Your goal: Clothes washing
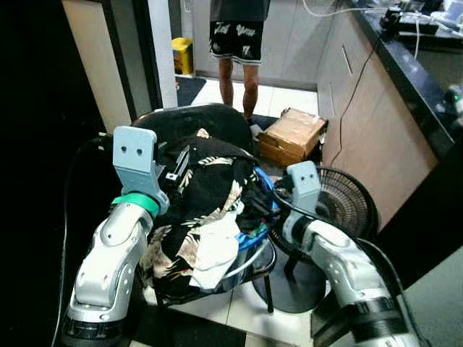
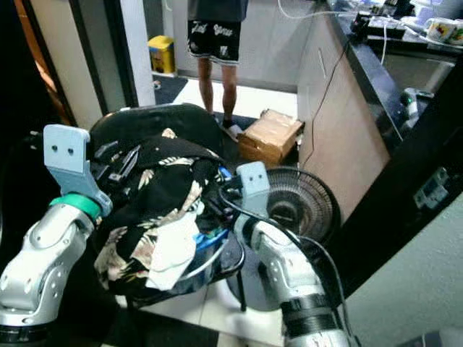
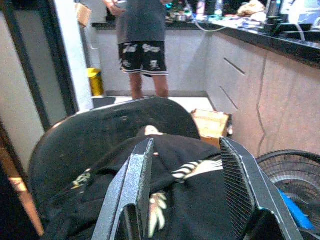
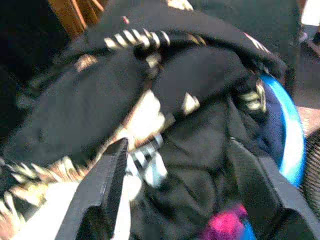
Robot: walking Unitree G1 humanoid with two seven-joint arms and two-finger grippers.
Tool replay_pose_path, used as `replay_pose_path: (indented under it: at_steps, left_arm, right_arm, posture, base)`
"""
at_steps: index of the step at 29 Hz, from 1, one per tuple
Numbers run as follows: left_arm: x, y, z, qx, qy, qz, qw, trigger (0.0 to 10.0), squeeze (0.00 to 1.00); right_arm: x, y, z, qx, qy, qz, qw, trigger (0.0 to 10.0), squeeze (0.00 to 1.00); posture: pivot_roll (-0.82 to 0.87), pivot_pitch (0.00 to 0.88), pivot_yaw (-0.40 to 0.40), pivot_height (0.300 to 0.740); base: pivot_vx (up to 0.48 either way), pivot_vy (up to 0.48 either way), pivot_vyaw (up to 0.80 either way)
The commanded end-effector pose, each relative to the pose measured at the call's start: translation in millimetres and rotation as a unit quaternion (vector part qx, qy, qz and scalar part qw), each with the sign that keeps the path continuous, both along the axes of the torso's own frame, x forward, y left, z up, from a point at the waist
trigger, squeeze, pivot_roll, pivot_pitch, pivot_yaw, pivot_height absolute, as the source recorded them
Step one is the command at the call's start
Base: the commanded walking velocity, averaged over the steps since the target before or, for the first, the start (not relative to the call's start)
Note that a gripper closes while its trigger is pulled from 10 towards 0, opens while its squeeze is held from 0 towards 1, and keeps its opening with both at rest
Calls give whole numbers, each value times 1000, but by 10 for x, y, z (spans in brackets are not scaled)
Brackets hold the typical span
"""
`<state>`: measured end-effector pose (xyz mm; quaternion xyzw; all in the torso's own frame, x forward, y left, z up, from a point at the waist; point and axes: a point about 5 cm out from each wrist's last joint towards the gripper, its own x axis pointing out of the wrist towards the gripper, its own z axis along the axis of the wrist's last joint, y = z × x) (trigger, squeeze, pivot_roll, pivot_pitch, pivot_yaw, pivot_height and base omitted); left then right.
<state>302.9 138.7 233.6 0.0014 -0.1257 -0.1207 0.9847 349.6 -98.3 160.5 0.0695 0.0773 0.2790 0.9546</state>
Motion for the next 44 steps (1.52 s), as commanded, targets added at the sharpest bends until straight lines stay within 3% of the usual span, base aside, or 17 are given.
replay_pose_path:
  at_steps: [1,12,19,24,28,36,37,38,39,40,44]
  left_arm:
    - [-1,-11,-31,-2,7,-6,1000,10000,0]
    - [-22,6,-31,-15,12,-6,1000,10000,0]
    - [-122,35,-61,-22,34,-8,999,10000,0]
    - [-148,55,-62,-19,41,-8,999,10000,0]
    - [-183,67,-61,-12,51,-16,999,10000,0]
    - [-195,41,-43,-7,58,-25,998,10000,0]
    - [-195,38,-40,-6,59,-26,998,10000,0]
    - [-195,38,-38,-4,60,-27,998,10000,0]
    - [-195,38,-38,-4,60,-27,998,10000,0]
    - [-194,41,-36,-3,61,-28,998,10000,0]
    - [-190,42,-26,-2,62,-29,998,10000,0]
  right_arm:
    - [79,12,-39,20,12,-19,1000,10000,1000]
    - [230,165,117,88,-15,-21,996,10000,1000]
    - [393,432,302,157,-21,-10,987,10000,1000]
    - [406,531,262,143,0,-7,990,10000,1000]
    - [393,720,198,104,24,-2,994,10000,1000]
    - [409,807,236,100,23,-10,995,10000,1000]
    - [410,815,244,103,21,-9,994,10000,486]
    - [411,818,245,104,21,-9,994,4471,71]
    - [411,818,245,104,21,-9,994,4471,71]
    - [409,818,239,105,21,-7,994,0,0]
    - [410,799,213,104,22,-8,994,0,0]
  posture:
    - [118,27,45,740]
    - [123,68,50,740]
    - [163,167,72,740]
    - [173,181,78,740]
    - [198,207,105,740]
    - [213,217,127,740]
    - [213,217,127,740]
    - [214,216,128,740]
    - [214,216,128,740]
    - [212,213,129,740]
    - [208,206,130,740]
  base:
    - [0,0,0]
    - [0,0,0]
    - [0,0,0]
    - [0,0,0]
    - [0,0,0]
    - [0,0,0]
    - [0,0,0]
    - [0,0,0]
    - [0,0,0]
    - [0,0,0]
    - [0,0,0]
